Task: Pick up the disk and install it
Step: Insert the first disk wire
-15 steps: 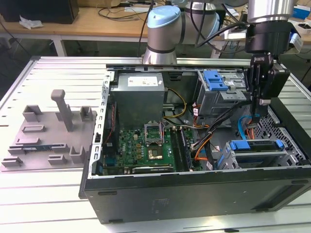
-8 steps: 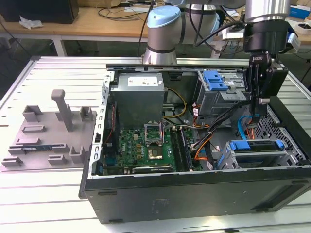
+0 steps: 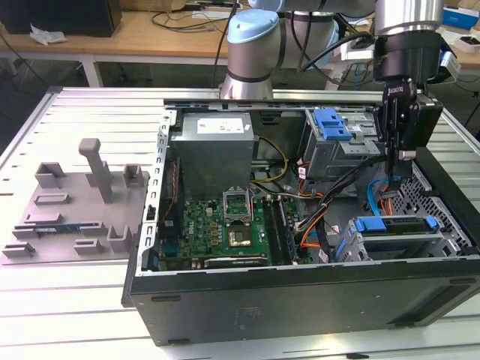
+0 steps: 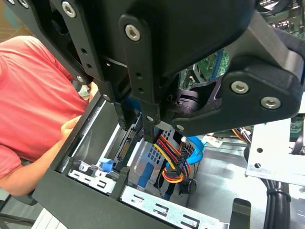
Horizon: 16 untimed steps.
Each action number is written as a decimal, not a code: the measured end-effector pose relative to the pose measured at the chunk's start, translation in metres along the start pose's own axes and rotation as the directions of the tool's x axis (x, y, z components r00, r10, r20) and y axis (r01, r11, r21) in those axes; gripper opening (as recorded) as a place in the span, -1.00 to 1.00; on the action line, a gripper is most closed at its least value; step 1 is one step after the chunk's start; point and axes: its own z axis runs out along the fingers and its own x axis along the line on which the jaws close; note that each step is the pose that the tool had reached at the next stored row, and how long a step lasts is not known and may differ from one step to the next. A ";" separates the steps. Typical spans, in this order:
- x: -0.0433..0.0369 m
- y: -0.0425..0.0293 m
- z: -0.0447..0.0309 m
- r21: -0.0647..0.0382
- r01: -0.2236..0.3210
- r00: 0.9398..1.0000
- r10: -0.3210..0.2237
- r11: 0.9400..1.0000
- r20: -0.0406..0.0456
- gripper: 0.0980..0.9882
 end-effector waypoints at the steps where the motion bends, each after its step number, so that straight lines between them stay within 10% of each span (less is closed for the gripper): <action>1: 0.0000 0.0000 0.0000 0.000 0.000 1.000 0.000 1.000 0.000 -0.56; 16: -0.0066 0.0024 0.0018 0.011 -0.004 1.000 0.004 1.000 -0.023 -0.56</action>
